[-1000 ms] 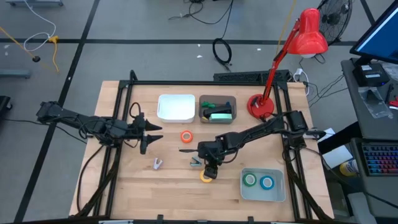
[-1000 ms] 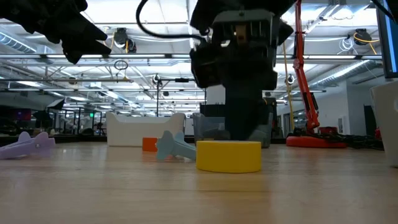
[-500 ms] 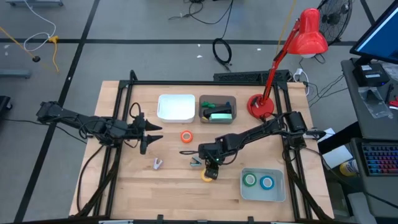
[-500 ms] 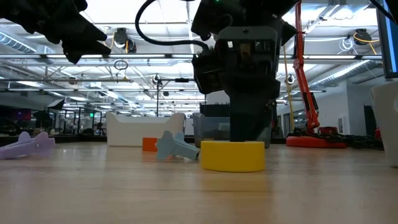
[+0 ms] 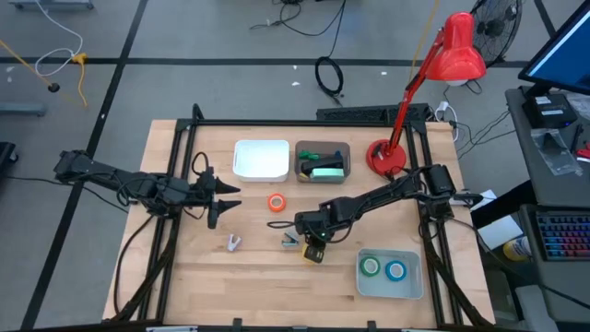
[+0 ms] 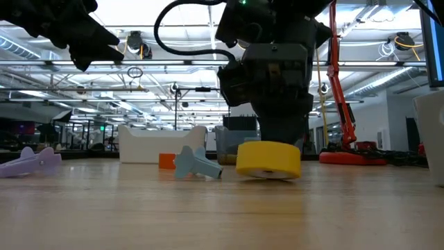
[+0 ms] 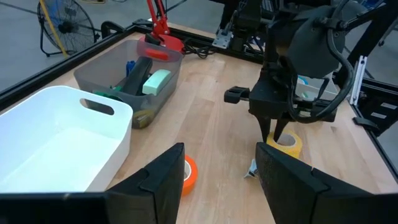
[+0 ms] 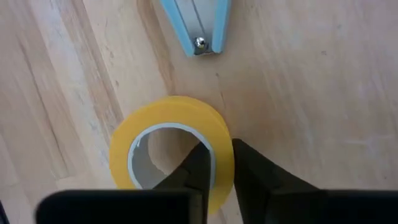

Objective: Pick and place Stapler, Stapler remover, tape
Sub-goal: Put the yellow tape into the gray bin

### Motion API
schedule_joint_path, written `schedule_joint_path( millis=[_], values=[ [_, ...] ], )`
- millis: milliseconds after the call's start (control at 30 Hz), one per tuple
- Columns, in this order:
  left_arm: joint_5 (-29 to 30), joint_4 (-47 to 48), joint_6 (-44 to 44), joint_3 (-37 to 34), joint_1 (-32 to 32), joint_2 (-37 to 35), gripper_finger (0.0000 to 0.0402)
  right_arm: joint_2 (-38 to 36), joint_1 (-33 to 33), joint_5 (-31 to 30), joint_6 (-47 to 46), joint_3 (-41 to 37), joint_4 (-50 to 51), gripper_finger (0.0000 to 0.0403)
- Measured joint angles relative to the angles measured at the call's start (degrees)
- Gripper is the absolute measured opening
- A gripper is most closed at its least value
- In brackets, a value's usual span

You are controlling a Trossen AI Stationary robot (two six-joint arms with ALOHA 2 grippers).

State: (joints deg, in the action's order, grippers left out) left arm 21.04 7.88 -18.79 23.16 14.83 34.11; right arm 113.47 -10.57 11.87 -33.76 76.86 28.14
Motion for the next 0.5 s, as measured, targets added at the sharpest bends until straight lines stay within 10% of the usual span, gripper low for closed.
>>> schedule_joint_path(
  millis=[500],
  values=[
    [0.0,-0.6,-1.3,0.0,0.0,0.0,0.0198,-19.0,-0.6,4.8,-1.1,0.0,3.9,0.0032]
  ],
)
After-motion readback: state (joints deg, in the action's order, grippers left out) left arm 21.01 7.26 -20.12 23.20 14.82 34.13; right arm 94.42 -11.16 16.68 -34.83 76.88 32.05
